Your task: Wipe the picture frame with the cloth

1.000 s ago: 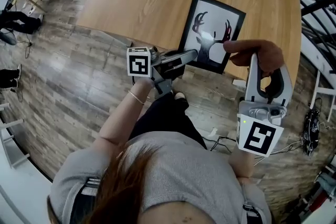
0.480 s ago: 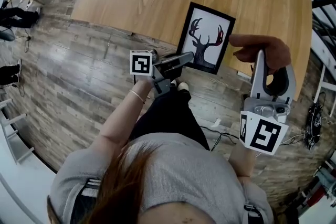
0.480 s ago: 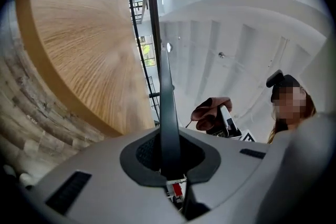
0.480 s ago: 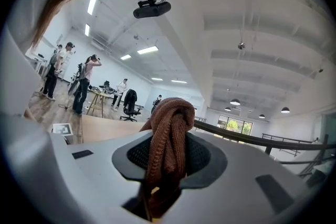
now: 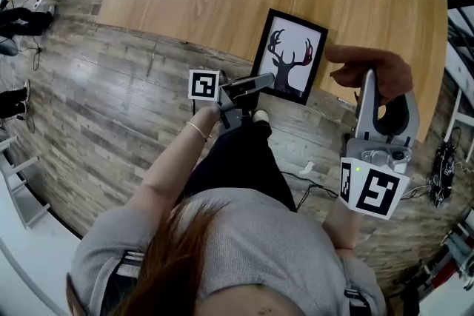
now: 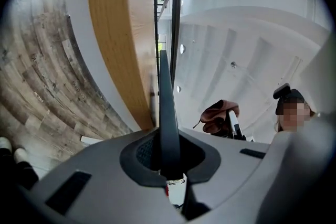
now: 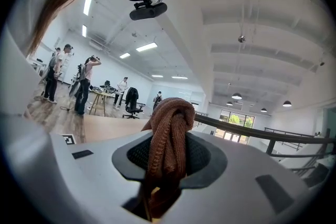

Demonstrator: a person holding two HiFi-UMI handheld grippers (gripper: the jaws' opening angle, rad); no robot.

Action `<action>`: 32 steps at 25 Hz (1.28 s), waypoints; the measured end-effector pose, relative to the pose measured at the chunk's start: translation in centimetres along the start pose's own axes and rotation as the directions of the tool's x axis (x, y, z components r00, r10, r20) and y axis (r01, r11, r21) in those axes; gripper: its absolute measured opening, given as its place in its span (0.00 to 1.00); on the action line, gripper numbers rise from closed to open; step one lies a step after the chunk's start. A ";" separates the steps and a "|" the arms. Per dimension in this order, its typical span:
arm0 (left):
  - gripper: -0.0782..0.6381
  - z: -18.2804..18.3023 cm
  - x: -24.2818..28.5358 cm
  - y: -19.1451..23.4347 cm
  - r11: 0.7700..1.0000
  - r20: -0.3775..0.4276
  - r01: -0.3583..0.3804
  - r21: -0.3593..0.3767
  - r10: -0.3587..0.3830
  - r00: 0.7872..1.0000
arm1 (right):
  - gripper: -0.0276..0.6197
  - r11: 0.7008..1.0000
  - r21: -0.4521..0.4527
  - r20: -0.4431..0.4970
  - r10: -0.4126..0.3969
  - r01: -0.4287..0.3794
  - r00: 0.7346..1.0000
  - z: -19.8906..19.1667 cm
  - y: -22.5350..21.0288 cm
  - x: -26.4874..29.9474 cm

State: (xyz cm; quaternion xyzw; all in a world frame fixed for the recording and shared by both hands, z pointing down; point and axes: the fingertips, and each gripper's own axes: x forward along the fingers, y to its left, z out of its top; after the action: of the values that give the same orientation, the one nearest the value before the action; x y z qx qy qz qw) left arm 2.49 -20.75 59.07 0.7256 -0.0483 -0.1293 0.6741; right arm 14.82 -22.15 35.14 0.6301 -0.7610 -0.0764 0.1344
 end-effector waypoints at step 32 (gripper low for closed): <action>0.27 1.3 -5.1 0.2 0.994 0.108 0.035 0.100 -0.046 0.993 | 0.25 0.998 0.065 -0.019 -0.011 0.012 1.000 -0.6 0.7 -0.1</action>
State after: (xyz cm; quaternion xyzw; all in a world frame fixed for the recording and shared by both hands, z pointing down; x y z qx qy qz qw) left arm -2.77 -20.78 59.81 0.7504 -0.0768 -0.1801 0.6313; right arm 14.35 -21.92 35.88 0.6393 -0.7581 -0.0466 0.1202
